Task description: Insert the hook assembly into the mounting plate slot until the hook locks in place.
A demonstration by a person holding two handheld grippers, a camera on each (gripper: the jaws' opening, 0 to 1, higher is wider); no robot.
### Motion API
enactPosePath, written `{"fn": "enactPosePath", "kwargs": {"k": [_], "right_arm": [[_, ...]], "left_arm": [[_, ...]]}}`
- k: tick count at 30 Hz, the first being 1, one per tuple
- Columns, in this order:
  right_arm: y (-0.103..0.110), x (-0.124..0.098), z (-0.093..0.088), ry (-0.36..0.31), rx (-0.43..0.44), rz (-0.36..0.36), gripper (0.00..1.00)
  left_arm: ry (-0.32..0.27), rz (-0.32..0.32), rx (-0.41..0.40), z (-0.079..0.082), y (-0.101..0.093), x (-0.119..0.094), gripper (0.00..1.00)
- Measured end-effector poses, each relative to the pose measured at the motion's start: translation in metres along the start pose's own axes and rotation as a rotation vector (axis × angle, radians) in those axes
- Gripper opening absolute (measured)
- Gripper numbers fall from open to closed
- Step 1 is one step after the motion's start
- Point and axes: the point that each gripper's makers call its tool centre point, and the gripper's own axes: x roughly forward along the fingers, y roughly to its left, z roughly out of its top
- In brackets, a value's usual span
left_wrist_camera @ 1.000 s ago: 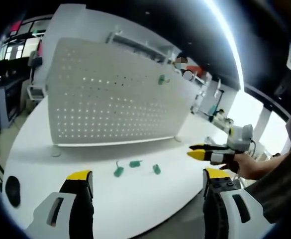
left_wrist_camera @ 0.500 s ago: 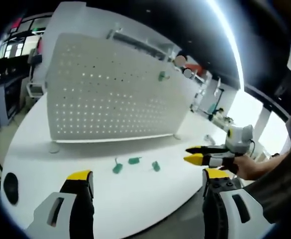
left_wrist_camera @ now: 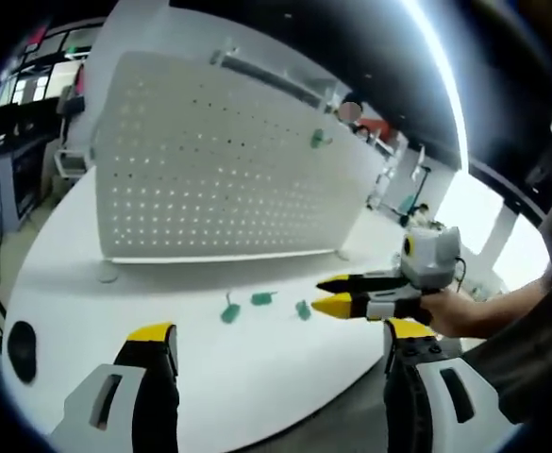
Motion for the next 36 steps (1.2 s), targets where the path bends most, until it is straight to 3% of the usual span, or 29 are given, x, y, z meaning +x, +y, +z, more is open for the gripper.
{"fn": "enactPosePath", "kwargs": {"k": [10, 13, 15, 31, 36], "right_arm": [[0.007, 0.047, 0.0, 0.038, 0.023, 0.038, 0.29], [0.003, 0.068, -0.015, 0.1, -0.01, 0.046, 0.28], [-0.001, 0.077, -0.017, 0.108, 0.003, 0.045, 0.28], [-0.01, 0.123, -0.026, 0.174, 0.08, 0.019, 0.23], [-0.011, 0.132, -0.032, 0.205, 0.058, 0.027, 0.19]], "left_arm": [[0.013, 0.014, -0.015, -0.002, 0.009, 0.001, 0.91], [0.021, 0.015, -0.023, -0.003, 0.01, 0.002, 0.91], [0.025, 0.016, -0.019, -0.003, 0.011, 0.002, 0.91], [0.051, 0.034, -0.031, -0.008, 0.023, 0.002, 0.9], [0.056, 0.036, -0.043, -0.011, 0.027, 0.002, 0.9]]}}
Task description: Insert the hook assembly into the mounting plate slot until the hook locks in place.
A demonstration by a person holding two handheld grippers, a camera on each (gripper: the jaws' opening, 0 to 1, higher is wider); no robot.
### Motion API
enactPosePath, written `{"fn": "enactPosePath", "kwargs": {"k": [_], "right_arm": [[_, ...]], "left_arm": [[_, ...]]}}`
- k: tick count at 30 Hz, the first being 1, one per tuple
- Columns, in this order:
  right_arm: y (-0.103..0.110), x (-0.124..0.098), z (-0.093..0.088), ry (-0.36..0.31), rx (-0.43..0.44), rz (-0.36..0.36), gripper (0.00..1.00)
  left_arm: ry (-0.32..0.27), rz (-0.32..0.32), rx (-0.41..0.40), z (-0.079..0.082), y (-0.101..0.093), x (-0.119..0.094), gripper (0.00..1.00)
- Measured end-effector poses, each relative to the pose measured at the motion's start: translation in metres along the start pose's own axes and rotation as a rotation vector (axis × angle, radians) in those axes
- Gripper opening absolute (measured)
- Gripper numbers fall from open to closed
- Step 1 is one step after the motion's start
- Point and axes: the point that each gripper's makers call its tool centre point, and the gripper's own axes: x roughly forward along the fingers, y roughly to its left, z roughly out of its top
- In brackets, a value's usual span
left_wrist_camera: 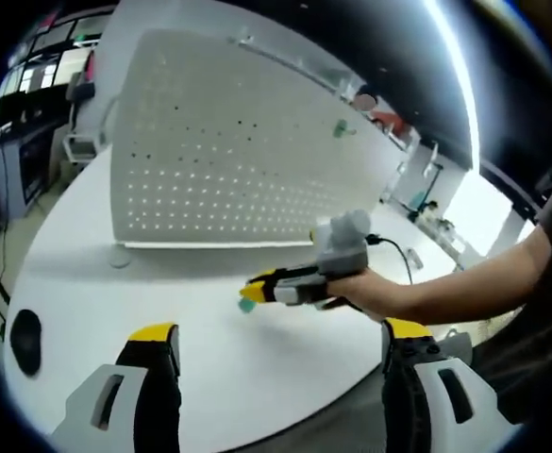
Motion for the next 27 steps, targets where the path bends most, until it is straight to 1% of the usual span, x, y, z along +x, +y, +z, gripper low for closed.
{"fn": "enactPosePath", "kwargs": {"k": [3, 5, 8, 12, 15, 21, 23, 24, 27], "right_arm": [[-0.002, 0.002, 0.001, -0.009, 0.073, -0.009, 0.18], [-0.003, 0.006, 0.002, -0.006, 0.099, -0.008, 0.16], [-0.005, 0.009, 0.008, -0.018, 0.108, -0.016, 0.14], [-0.004, 0.013, 0.011, -0.014, 0.119, -0.011, 0.11], [-0.005, 0.015, 0.011, -0.006, 0.119, -0.014, 0.06], [-0.005, 0.014, 0.01, 0.003, 0.104, -0.012, 0.02], [-0.003, 0.013, 0.01, 0.008, 0.086, -0.013, 0.02], [-0.003, 0.012, 0.01, 0.01, 0.059, -0.013, 0.02], [-0.002, 0.009, 0.01, 0.01, 0.035, -0.013, 0.01]], "left_arm": [[0.005, 0.005, -0.009, -0.003, 0.004, 0.0, 0.89], [0.007, 0.005, -0.014, -0.004, 0.006, 0.0, 0.89], [0.008, 0.006, -0.012, -0.002, 0.007, 0.002, 0.89], [0.003, 0.0, -0.017, 0.0, 0.007, 0.004, 0.89], [0.006, -0.004, -0.014, -0.001, 0.007, 0.005, 0.89], [0.01, -0.002, -0.02, -0.002, 0.009, 0.004, 0.88], [0.01, -0.003, -0.022, -0.002, 0.008, 0.005, 0.88], [0.008, -0.004, -0.021, -0.002, 0.008, 0.005, 0.88], [0.008, -0.009, -0.019, -0.002, 0.005, 0.006, 0.88]]}}
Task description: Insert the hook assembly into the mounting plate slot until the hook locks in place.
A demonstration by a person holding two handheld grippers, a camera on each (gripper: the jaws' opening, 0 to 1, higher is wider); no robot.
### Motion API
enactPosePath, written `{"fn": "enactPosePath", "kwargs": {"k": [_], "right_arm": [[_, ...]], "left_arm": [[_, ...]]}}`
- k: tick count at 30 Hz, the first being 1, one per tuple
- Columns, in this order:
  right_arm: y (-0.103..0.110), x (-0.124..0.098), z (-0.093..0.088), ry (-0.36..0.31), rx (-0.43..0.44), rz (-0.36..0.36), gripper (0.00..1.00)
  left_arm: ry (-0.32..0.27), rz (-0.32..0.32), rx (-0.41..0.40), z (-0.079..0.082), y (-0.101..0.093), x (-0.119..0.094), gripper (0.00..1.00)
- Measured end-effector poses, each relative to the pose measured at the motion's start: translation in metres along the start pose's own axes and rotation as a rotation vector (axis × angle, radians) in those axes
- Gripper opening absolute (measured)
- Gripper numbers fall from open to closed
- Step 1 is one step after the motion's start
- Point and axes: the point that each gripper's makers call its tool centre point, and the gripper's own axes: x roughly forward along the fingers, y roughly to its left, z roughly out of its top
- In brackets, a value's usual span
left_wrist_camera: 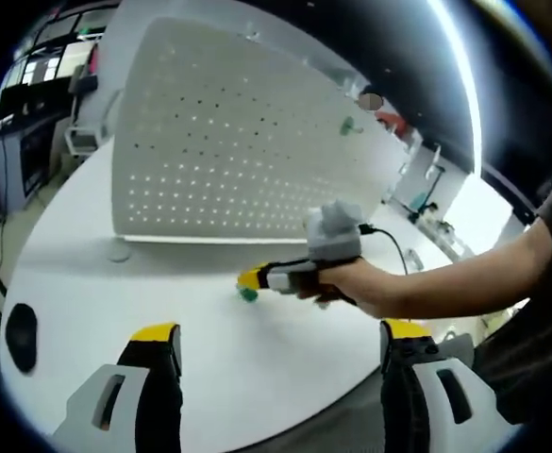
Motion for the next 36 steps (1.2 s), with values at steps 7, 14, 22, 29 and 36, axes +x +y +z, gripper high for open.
{"fn": "enactPosePath", "kwargs": {"k": [7, 14, 22, 29, 36], "right_arm": [[-0.002, -0.007, 0.003, -0.016, -0.016, 0.001, 0.0], [-0.005, -0.016, 0.006, -0.031, -0.027, 0.0, 0.0], [0.002, -0.042, 0.036, -0.141, -0.023, 0.02, 0.0], [0.014, -0.075, 0.072, -0.272, 0.003, 0.057, 0.0], [0.031, -0.111, 0.092, -0.339, -0.042, 0.086, 0.0]], "left_arm": [[-0.005, -0.004, 0.006, 0.001, -0.004, 0.0, 0.88], [-0.02, 0.0, 0.009, 0.004, -0.006, -0.002, 0.88], [-0.035, 0.009, 0.01, 0.009, -0.005, -0.004, 0.88], [-0.06, 0.017, 0.014, 0.018, -0.005, -0.005, 0.87], [-0.082, 0.017, 0.011, 0.024, -0.011, -0.004, 0.87]]}}
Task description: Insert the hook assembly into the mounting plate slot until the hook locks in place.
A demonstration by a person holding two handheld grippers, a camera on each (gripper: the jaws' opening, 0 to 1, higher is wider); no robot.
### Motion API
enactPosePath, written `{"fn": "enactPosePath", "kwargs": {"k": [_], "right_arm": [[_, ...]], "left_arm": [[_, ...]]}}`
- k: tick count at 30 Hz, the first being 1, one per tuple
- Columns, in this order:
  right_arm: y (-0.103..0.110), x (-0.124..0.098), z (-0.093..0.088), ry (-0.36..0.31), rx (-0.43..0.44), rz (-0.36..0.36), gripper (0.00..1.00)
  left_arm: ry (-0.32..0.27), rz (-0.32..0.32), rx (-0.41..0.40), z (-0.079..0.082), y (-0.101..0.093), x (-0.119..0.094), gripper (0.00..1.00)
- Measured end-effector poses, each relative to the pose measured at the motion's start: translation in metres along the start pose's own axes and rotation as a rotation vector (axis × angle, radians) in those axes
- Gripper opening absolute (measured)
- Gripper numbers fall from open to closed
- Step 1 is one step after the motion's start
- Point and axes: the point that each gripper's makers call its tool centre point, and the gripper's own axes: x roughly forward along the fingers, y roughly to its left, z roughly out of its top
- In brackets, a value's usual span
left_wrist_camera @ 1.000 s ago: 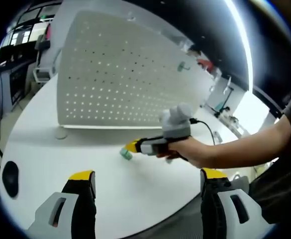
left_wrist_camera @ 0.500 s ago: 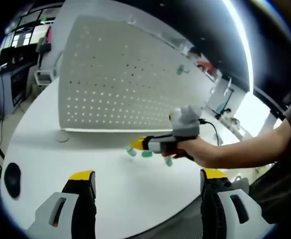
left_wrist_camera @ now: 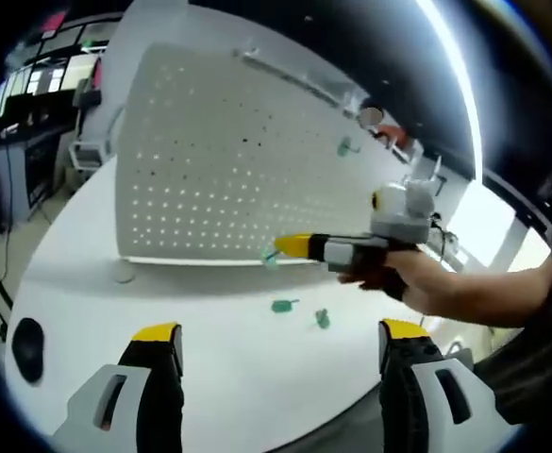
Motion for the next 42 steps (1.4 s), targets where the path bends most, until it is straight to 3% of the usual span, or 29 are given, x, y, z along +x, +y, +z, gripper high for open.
{"fn": "enactPosePath", "kwargs": {"k": [3, 8, 13, 16, 21, 29, 34, 39, 42], "right_arm": [[0.017, -0.014, 0.018, -0.063, 0.017, 0.054, 0.0], [0.042, -0.038, 0.031, -0.106, 0.021, 0.102, 0.0], [0.065, -0.057, 0.037, -0.135, 0.019, 0.146, 0.0], [0.078, -0.069, 0.041, -0.148, -0.069, 0.154, 0.0], [0.1, -0.084, 0.042, -0.164, -0.019, 0.206, 0.0], [0.12, -0.095, 0.035, -0.165, -0.028, 0.224, 0.0], [0.129, -0.098, 0.037, -0.175, -0.04, 0.246, 0.0], [0.139, -0.098, 0.037, -0.181, -0.05, 0.272, 0.0], [0.147, -0.1, 0.038, -0.195, -0.056, 0.286, 0.0]], "left_arm": [[-0.011, -0.015, -0.004, 0.004, -0.005, 0.0, 0.86], [-0.035, -0.033, -0.022, 0.013, -0.014, 0.0, 0.83], [-0.047, -0.039, -0.016, 0.017, -0.019, 0.0, 0.82], [-0.061, -0.054, -0.031, 0.019, -0.022, 0.001, 0.82], [-0.077, -0.079, -0.052, 0.022, -0.028, 0.001, 0.77], [-0.139, -0.152, -0.157, 0.03, -0.036, -0.004, 0.63], [-0.156, -0.22, -0.185, 0.033, -0.045, -0.01, 0.42], [-0.168, -0.271, -0.216, 0.035, -0.053, -0.014, 0.32], [-0.174, -0.305, -0.217, 0.036, -0.061, -0.016, 0.2]]}}
